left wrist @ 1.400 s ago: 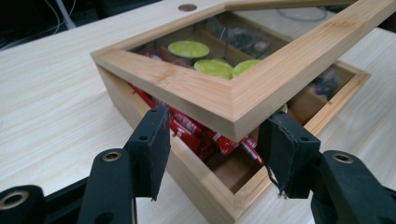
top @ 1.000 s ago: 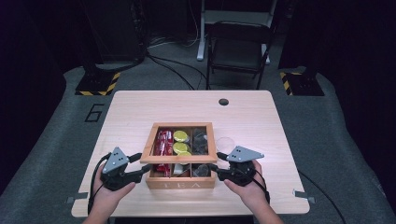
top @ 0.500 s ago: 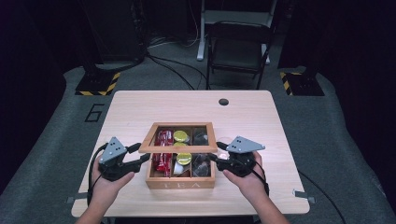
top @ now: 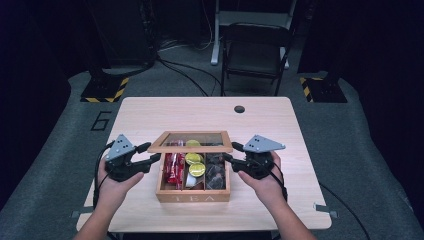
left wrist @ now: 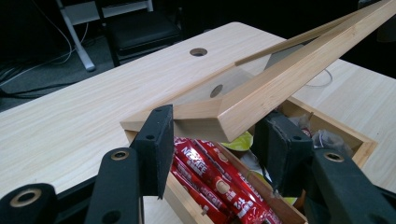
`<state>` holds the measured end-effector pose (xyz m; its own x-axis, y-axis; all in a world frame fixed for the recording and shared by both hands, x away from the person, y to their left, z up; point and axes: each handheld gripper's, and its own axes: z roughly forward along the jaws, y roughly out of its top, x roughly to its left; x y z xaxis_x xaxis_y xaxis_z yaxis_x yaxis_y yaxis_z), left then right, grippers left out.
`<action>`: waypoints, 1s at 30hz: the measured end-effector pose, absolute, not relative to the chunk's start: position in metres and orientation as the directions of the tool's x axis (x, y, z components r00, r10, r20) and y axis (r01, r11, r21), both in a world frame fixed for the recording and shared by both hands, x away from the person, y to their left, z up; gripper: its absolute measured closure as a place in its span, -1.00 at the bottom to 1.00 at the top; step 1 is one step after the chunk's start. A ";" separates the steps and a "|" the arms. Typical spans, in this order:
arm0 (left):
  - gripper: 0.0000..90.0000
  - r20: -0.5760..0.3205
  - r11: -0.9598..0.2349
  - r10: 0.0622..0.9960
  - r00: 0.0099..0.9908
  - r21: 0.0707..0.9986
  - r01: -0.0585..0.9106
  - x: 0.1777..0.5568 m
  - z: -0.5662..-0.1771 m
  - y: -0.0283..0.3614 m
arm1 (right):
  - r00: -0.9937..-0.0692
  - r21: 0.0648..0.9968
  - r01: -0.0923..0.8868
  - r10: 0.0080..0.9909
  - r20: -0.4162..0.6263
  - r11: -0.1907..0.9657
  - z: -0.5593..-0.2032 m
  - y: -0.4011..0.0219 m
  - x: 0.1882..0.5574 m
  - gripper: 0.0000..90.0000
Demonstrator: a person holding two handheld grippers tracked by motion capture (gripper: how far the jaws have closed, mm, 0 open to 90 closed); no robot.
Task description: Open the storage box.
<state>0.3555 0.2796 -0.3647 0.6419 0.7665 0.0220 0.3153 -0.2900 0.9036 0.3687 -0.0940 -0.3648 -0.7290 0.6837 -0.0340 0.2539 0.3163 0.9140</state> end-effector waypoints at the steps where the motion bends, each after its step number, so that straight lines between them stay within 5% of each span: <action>1: 0.08 0.023 -0.295 0.763 0.645 0.902 0.316 0.357 -0.364 0.280 | -0.728 0.914 0.256 0.685 -0.033 0.316 -0.364 -0.094 0.369 0.17; 30: 0.24 -0.018 -0.224 0.796 0.606 0.920 0.322 0.389 -0.353 0.281 | -0.715 0.931 0.238 0.698 -0.024 0.276 -0.345 -0.092 0.395 0.15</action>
